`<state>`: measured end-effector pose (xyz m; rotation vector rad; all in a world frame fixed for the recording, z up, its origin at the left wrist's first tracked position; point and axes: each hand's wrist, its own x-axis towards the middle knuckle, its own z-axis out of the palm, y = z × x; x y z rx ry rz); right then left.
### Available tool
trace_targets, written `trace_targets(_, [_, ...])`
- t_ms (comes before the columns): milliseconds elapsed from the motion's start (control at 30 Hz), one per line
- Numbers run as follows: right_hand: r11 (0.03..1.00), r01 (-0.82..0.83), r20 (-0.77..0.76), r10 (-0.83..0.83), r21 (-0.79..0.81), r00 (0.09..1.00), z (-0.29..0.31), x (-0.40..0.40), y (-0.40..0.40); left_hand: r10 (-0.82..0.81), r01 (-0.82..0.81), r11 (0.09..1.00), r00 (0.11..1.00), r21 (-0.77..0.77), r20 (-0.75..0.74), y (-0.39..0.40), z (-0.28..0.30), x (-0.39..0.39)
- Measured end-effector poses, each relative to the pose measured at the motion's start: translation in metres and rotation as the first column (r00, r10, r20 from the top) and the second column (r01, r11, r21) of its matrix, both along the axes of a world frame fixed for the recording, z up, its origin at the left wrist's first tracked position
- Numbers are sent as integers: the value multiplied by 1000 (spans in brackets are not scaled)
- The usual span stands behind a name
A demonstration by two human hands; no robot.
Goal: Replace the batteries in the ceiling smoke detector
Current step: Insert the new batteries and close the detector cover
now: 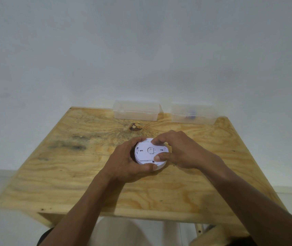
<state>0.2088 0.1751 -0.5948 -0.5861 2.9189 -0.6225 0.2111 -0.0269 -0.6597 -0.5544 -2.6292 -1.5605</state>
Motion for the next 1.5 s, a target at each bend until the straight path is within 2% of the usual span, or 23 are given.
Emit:
trace_targets(167, [997, -71, 5, 71, 32, 997, -2, -3, 0, 4, -4, 1000, 1000, 13, -16, 0, -2, 0])
trace_targets(333, [970, -167, 53, 160, 178, 986, 0, -6, -6, -8, 8, 1000, 1000, 2, -26, 0, -4, -1])
trace_targets(467, [954, -189, 48, 183, 234, 982, 1, -5, -8, -12, 13, 1000, 1000, 6, -29, 0, -5, -2])
trace_targets(1500, [967, -168, 54, 161, 191, 985, -7, -1, -8, 10, -10, 1000, 999, -6, -31, 0, -6, -2])
